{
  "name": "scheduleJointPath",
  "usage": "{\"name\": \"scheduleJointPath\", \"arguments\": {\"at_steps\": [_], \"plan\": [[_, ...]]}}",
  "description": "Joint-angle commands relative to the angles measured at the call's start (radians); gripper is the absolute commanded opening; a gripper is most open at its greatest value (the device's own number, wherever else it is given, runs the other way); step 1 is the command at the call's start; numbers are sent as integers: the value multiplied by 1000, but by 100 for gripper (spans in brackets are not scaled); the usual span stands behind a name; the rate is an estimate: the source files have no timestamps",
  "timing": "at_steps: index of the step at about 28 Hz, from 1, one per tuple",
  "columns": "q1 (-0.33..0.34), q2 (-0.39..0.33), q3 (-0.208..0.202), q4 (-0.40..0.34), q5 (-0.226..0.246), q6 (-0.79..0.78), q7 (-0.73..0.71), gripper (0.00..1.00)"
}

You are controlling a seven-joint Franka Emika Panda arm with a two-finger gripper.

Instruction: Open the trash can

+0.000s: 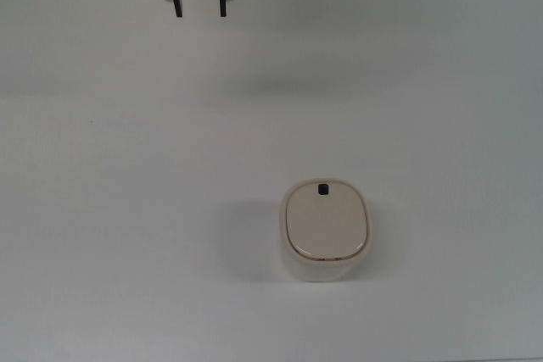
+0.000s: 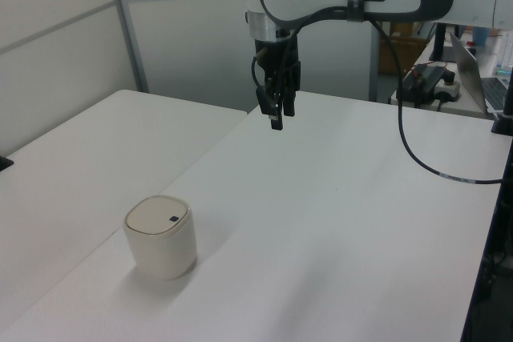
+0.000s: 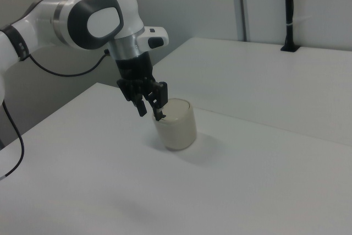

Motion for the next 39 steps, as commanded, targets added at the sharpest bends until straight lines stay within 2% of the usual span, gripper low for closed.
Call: {"name": "scheduleJointPath", "arguments": {"at_steps": [1,17,25,33,39], "plan": [[0,-20,-7,-8,19,-24,-22,0],[0,-20,-3,-8,19,-20,-22,0],[3,9,2,-6,48,-8,-24,0],[34,70,6,-6,51,144,-11,0],[46,150,51,-6,48,308,-8,0]]}}
